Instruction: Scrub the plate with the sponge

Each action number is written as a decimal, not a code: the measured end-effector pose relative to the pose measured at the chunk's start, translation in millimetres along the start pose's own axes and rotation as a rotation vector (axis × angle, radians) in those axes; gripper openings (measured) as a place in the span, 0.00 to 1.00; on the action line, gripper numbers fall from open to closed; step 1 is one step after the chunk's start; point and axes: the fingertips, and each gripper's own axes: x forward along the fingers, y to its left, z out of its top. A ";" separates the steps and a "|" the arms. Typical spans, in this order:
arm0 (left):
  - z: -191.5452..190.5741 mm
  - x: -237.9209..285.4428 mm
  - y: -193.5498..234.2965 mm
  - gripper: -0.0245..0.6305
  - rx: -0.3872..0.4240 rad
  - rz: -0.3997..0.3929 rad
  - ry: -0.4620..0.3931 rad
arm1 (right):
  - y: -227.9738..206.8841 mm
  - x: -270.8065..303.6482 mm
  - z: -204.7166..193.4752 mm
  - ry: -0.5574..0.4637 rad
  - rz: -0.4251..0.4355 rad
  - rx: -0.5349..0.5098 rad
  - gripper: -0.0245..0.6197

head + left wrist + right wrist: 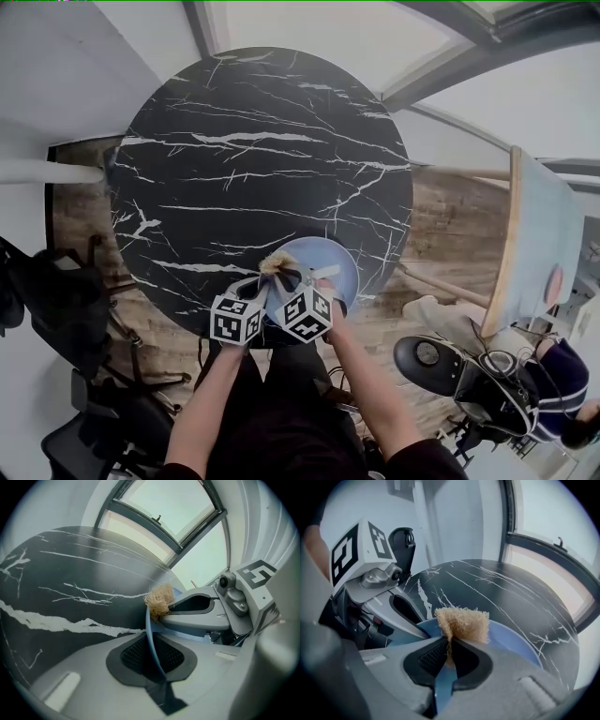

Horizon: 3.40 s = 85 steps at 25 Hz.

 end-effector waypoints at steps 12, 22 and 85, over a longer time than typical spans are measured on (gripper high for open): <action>-0.1 0.1 0.9 0.09 -0.001 0.002 -0.010 | -47.1 -4.9 0.1 0.003 -0.138 0.078 0.08; 1.2 -0.2 1.4 0.09 -0.005 0.004 -0.025 | -76.1 -15.4 -12.4 0.015 -0.244 0.156 0.08; 0.0 -0.7 2.2 0.06 -0.150 0.006 -0.087 | 18.7 -76.6 -158.0 0.357 -0.206 0.270 0.08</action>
